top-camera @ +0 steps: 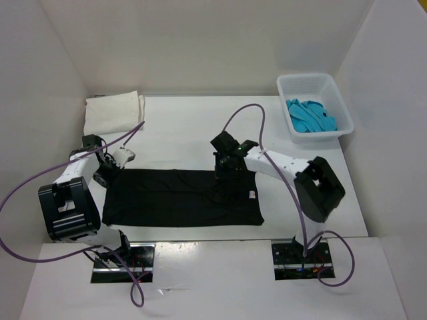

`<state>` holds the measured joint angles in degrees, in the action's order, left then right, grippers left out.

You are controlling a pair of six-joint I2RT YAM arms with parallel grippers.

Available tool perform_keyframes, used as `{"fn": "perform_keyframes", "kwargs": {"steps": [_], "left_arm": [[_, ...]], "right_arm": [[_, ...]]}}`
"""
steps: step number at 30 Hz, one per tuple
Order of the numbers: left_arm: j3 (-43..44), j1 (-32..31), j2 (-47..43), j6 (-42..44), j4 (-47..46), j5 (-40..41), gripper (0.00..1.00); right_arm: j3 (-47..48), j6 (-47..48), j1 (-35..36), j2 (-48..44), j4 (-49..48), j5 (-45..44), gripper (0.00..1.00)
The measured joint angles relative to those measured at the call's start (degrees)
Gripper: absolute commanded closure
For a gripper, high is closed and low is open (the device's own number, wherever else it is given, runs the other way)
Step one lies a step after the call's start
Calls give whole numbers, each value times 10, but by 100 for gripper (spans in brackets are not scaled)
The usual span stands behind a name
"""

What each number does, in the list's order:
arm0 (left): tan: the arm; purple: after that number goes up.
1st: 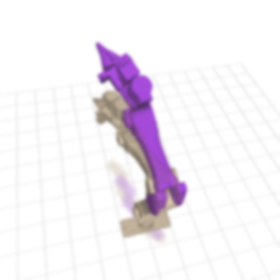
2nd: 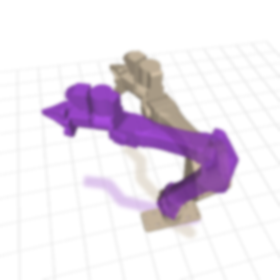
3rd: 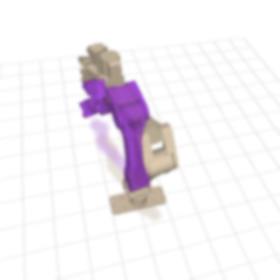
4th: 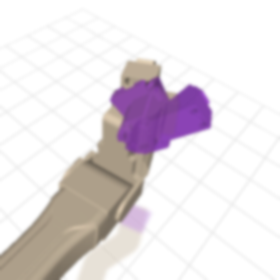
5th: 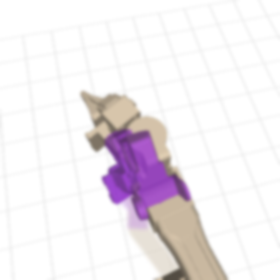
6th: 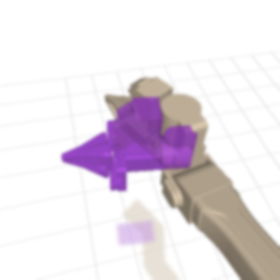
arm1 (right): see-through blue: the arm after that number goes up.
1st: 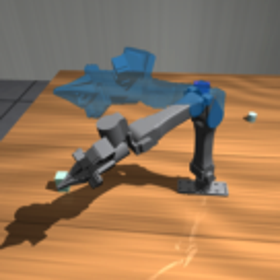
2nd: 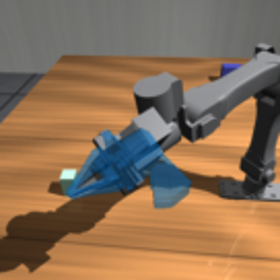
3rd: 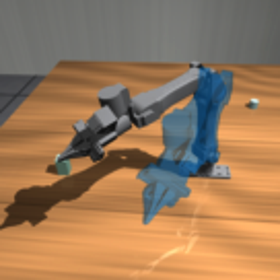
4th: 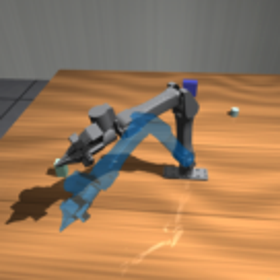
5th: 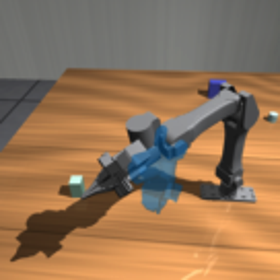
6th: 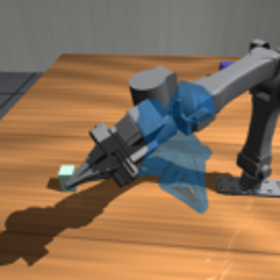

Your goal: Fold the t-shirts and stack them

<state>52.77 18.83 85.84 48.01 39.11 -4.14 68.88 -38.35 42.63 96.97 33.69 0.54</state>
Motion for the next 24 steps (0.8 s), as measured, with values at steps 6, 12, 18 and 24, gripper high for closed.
{"fn": "perform_keyframes", "kwargs": {"steps": [6,12,18,24], "left_arm": [[0,0,0,0,1,2,89],[0,0,0,-1,1,2,88],[0,0,0,-2,1,2,88],[0,0,0,-2,1,3,88]], "right_arm": [[14,13,1,93,-7,2,100],[2,19,24,96,-18,28,100],[-27,18,83,75,-22,49,100],[-41,4,115,52,-23,64,100]]}}
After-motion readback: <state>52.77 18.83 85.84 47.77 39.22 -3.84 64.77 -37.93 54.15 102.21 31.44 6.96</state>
